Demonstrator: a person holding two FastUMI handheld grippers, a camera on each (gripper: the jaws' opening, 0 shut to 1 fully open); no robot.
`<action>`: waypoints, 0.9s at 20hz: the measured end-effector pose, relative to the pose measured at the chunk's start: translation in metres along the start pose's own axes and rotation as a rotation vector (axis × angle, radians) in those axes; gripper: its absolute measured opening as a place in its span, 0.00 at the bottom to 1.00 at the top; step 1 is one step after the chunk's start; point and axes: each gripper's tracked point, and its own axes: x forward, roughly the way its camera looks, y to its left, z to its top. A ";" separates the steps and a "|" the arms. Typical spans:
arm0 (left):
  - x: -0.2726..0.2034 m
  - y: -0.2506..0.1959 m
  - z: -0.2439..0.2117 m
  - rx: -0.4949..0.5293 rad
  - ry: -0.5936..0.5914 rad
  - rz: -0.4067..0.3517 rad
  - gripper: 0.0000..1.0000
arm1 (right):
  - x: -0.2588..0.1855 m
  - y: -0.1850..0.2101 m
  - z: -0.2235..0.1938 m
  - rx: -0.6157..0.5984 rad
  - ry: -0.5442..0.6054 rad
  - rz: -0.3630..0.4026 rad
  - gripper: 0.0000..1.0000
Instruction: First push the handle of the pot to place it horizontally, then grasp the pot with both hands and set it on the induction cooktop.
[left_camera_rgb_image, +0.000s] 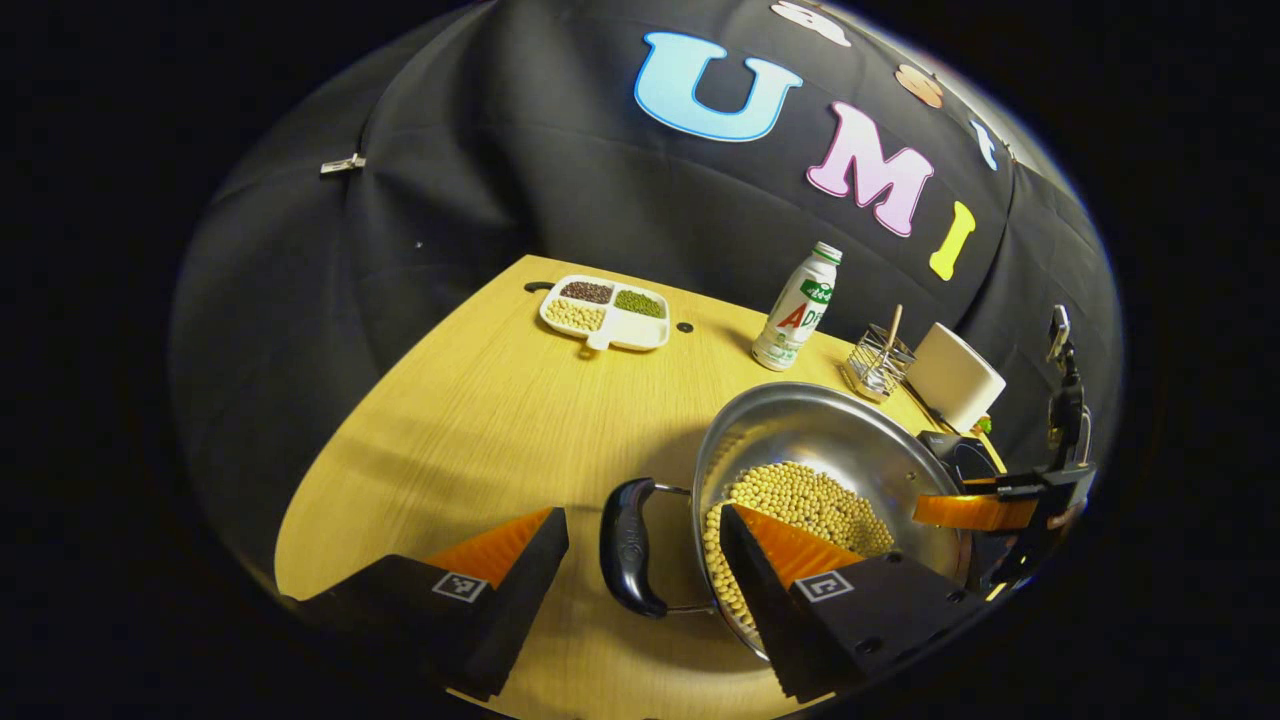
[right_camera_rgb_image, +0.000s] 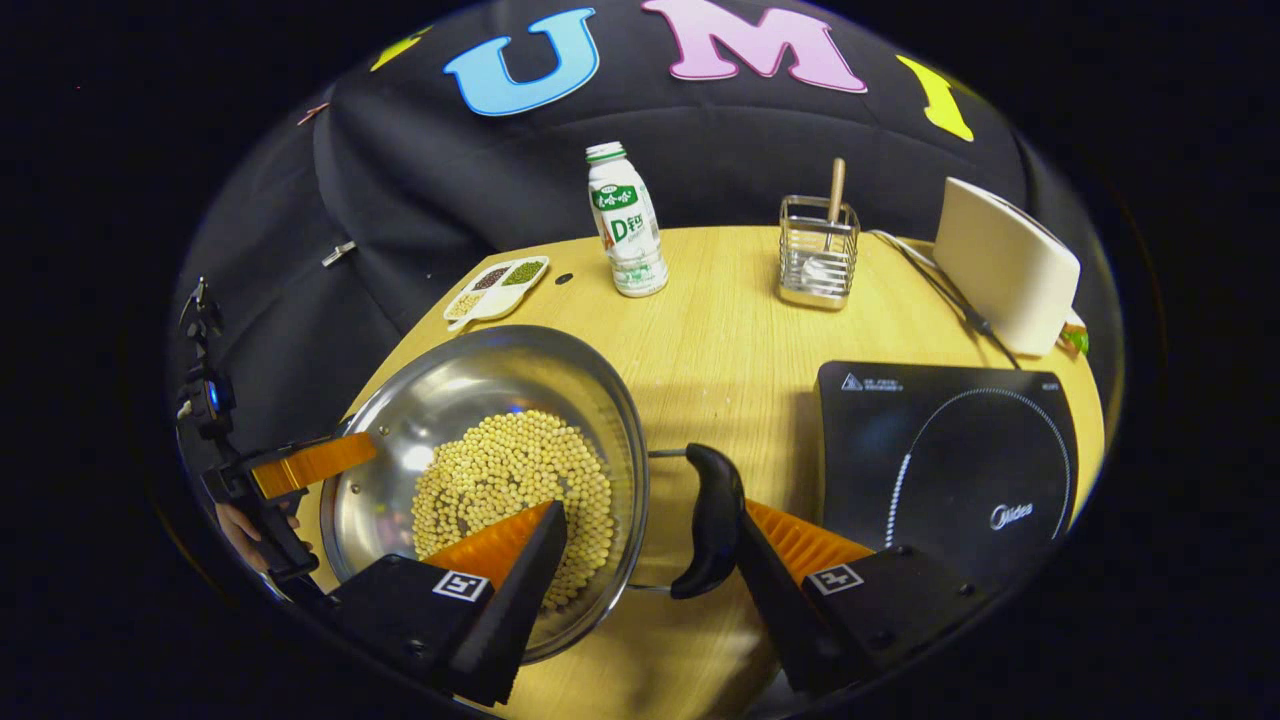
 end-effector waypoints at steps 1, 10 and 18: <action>0.002 -0.002 -0.002 -0.005 0.007 -0.011 0.95 | 0.003 0.003 -0.003 0.009 0.003 0.007 0.99; 0.014 -0.003 -0.015 -0.060 0.053 -0.013 0.80 | 0.016 -0.011 0.007 0.006 -0.049 -0.045 0.82; 0.019 -0.002 -0.025 -0.081 0.096 0.041 0.61 | 0.019 -0.015 0.005 0.067 0.017 -0.025 0.62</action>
